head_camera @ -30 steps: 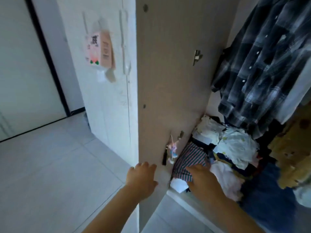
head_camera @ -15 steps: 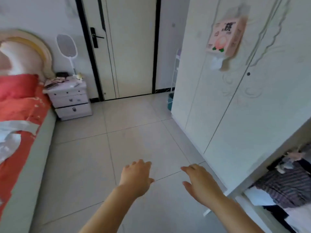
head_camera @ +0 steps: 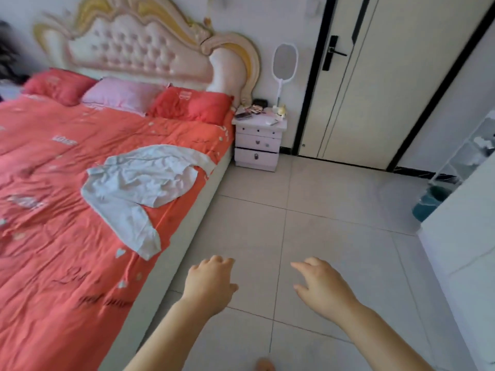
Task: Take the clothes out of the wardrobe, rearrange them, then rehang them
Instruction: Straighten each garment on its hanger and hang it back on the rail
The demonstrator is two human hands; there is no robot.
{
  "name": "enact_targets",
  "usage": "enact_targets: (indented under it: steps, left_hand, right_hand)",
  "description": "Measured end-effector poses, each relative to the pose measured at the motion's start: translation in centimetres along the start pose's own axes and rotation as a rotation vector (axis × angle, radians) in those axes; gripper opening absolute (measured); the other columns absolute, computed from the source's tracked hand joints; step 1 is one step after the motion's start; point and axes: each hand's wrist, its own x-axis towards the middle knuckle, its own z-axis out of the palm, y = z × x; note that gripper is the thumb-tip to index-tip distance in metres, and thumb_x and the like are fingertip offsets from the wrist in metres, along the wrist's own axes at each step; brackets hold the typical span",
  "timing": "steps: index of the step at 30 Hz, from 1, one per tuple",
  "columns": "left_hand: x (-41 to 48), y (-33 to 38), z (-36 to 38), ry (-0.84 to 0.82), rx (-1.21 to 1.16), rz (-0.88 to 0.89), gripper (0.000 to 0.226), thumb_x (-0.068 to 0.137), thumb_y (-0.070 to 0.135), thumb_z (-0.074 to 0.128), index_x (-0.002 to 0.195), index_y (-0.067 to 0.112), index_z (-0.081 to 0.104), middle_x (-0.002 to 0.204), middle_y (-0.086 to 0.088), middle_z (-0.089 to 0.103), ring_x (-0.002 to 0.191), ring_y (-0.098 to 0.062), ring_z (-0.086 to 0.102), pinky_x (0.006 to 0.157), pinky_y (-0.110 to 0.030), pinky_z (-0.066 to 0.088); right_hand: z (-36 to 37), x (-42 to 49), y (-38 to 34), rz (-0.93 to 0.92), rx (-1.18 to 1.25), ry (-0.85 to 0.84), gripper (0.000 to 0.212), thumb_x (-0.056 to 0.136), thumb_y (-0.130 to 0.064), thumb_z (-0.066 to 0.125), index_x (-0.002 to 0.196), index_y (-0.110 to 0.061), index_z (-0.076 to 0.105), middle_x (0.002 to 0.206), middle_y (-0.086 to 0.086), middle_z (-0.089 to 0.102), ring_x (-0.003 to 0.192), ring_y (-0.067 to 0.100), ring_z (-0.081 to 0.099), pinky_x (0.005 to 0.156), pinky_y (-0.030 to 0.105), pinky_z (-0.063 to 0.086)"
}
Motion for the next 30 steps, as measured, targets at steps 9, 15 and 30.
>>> enact_targets:
  steps: [9, 15, 30]
  left_hand:
    - [10.7, -7.2, -5.1, 0.050, -0.103, -0.294, 0.052, 0.091, 0.041, 0.054, 0.138, 0.026, 0.039, 0.131, 0.003, 0.048, 0.120, -0.020, 0.047, 0.099, -0.034, 0.041]
    - [15.7, -12.6, -7.3, 0.046, -0.155, -0.478, 0.041, 0.090, 0.037, 0.053, 0.129, 0.026, 0.045, 0.124, 0.002, 0.051, 0.112, -0.022, 0.051, 0.091, -0.035, 0.039]
    - [34.6, -34.7, -14.7, 0.103, -0.266, -0.680, 0.048, 0.090, 0.039, 0.054, 0.134, 0.024, 0.042, 0.132, 0.000, 0.048, 0.121, -0.023, 0.048, 0.093, -0.036, 0.039]
  right_hand:
    - [-3.4, 19.7, -3.7, -0.265, -0.065, -0.095, 0.051, 0.094, -0.033, 0.048, 0.143, -0.024, 0.035, 0.137, 0.001, 0.043, 0.127, 0.020, 0.040, 0.101, 0.026, 0.033]
    - [-5.1, 30.7, -8.6, -0.418, -0.081, -0.138, 0.049, 0.094, -0.033, 0.048, 0.141, -0.025, 0.037, 0.136, 0.000, 0.044, 0.126, 0.019, 0.040, 0.102, 0.027, 0.033]
    - [-6.6, 60.3, -26.2, -0.574, -0.183, -0.227, 0.044, 0.090, -0.027, 0.052, 0.134, -0.023, 0.045, 0.131, 0.002, 0.048, 0.124, 0.021, 0.043, 0.102, 0.031, 0.036]
